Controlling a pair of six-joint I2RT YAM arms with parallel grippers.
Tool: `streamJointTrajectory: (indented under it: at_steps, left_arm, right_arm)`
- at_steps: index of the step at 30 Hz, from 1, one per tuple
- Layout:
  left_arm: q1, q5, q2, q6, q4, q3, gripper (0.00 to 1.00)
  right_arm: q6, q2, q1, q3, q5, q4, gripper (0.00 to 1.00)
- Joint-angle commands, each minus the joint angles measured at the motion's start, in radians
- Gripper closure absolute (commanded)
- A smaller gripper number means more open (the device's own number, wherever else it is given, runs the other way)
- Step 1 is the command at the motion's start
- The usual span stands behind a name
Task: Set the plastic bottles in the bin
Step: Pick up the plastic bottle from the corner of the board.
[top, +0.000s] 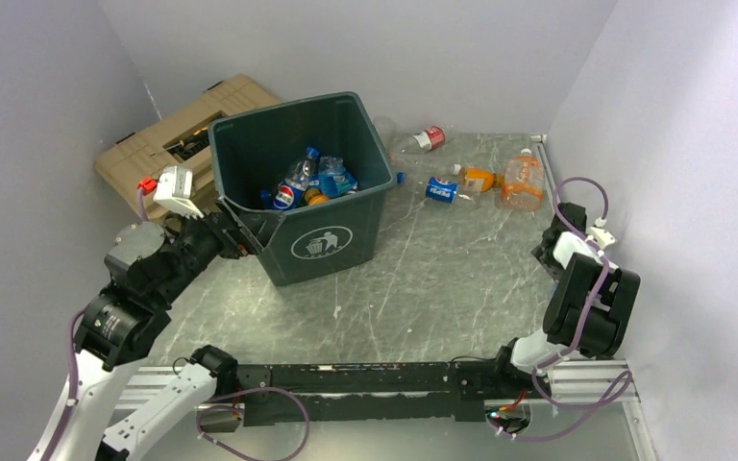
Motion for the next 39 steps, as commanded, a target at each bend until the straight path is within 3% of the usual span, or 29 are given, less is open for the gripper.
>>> streamJointTrajectory:
  at_steps: [1,6,14,24,26,27,28,34,39]
  left_arm:
    - [-0.001,0.048,0.02,-0.031,0.032,0.008,0.01]
    - [-0.001,0.036,-0.002,-0.037,0.032,-0.005,0.01]
    - [-0.001,0.023,-0.01,-0.029,0.012,-0.001,0.01]
    - [-0.001,0.034,-0.015,-0.039,0.025,-0.024,0.01]
    - [-0.001,0.036,-0.015,-0.039,0.025,-0.023,0.01]
    - [-0.001,0.036,-0.017,-0.04,0.025,-0.022,0.01]
    - [-0.001,0.037,-0.017,-0.039,0.024,-0.021,0.01]
    - [-0.001,0.039,-0.025,-0.044,0.022,-0.022,0.01]
    - [0.0,0.044,-0.025,-0.052,0.024,-0.022,0.01]
  right_arm:
    - [0.033,0.011,-0.002,0.011,-0.01,0.015,0.04]
    - [0.044,0.042,-0.003,0.017,-0.012,0.016,0.01]
    - [0.034,0.072,-0.004,0.01,-0.016,0.027,0.17]
    - [0.012,0.046,0.009,-0.018,-0.002,0.04,0.64]
    - [0.012,0.045,0.012,-0.015,-0.002,0.034,0.82]
    - [0.012,0.045,0.015,-0.012,-0.003,0.029,0.97]
    - [0.015,0.044,0.022,-0.007,-0.001,0.024,1.0]
    - [0.08,0.013,0.09,0.012,0.034,-0.02,1.0]
    - [0.223,-0.079,0.256,0.049,0.08,-0.08,1.0]
